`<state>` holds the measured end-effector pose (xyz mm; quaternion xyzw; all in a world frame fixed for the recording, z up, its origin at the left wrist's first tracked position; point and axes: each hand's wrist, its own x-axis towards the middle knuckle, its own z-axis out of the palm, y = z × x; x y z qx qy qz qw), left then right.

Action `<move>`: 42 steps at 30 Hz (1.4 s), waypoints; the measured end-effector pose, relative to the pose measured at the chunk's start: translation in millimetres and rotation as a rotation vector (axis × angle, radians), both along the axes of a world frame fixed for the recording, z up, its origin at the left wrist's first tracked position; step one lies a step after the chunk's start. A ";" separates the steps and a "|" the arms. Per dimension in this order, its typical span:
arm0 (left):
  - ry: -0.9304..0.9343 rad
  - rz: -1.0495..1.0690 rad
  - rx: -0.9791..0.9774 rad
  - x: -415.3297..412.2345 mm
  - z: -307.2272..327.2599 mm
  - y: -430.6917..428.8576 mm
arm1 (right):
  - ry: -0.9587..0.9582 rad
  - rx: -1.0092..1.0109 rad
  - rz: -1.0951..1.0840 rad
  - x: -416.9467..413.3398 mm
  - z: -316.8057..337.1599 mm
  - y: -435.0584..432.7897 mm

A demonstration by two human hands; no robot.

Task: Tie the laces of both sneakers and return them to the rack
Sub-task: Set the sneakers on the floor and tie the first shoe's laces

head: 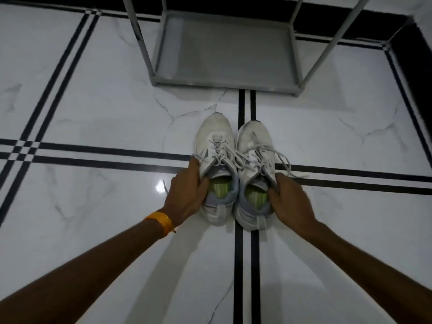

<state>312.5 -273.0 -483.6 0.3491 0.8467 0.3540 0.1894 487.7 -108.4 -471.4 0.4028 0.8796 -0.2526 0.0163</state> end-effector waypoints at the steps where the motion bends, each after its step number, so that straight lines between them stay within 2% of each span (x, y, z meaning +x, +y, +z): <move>1: 0.027 -0.003 -0.017 -3.9 3.2 -2.3 | -0.047 0.108 0.000 -2.1 8.4 1.9; 2: 0.078 0.016 -0.018 -9.7 6.5 -4.6 | -0.023 0.223 -0.016 -7.1 18.2 3.7; 3: 0.147 0.045 0.006 -17.8 10.1 -6.2 | 0.079 0.299 -0.019 -16.5 28.3 3.7; 5: 0.207 0.042 0.096 -34.3 14.8 -4.3 | 0.279 0.215 0.083 -43.7 38.2 0.4; 6: 0.192 -0.009 0.120 -40.2 16.0 -1.5 | 0.296 0.119 0.173 -59.2 36.1 -2.3; 8: 0.140 -0.166 0.063 -41.4 19.4 4.6 | 0.184 0.054 0.365 -82.2 30.4 -9.6; 10: 0.118 -0.255 -0.009 -36.0 21.6 8.3 | 0.071 0.119 0.450 -92.0 29.1 -13.7; 13: 0.139 -0.213 -0.016 -29.1 25.3 8.6 | 0.040 0.203 0.450 -89.3 33.0 -12.6; 17: 0.162 -0.137 -0.052 -20.7 26.9 12.8 | 0.050 0.078 0.378 -84.4 28.7 -13.8; 20: -0.072 -0.032 -0.068 -20.3 25.2 16.3 | 0.128 -0.044 0.219 -86.5 25.3 -16.5; 24: -0.464 0.113 0.030 -30.6 24.8 19.5 | 0.230 -0.187 0.056 -85.4 26.4 -16.1; 27: -0.535 0.218 0.078 -29.9 22.7 22.9 | 0.292 -0.225 -0.074 -83.5 25.9 -16.2; 31: -0.492 0.226 0.094 -29.3 15.2 26.5 | 0.289 -0.209 -0.144 -86.4 19.5 -18.5; 35: -0.356 0.170 0.081 -28.5 14.3 24.4 | 0.281 -0.127 -0.107 -86.4 15.3 -19.6; 37: -0.194 0.112 0.016 -29.1 19.0 18.4 | 0.263 -0.071 -0.066 -83.8 17.9 -19.8; 40: 0.220 -0.036 -0.200 -40.7 39.6 3.3 | 0.194 0.043 -0.004 -78.2 29.1 -11.3; 42: 0.331 -0.005 -0.210 -54.3 62.2 -6.6 | 0.140 0.088 0.024 -75.8 37.6 -1.9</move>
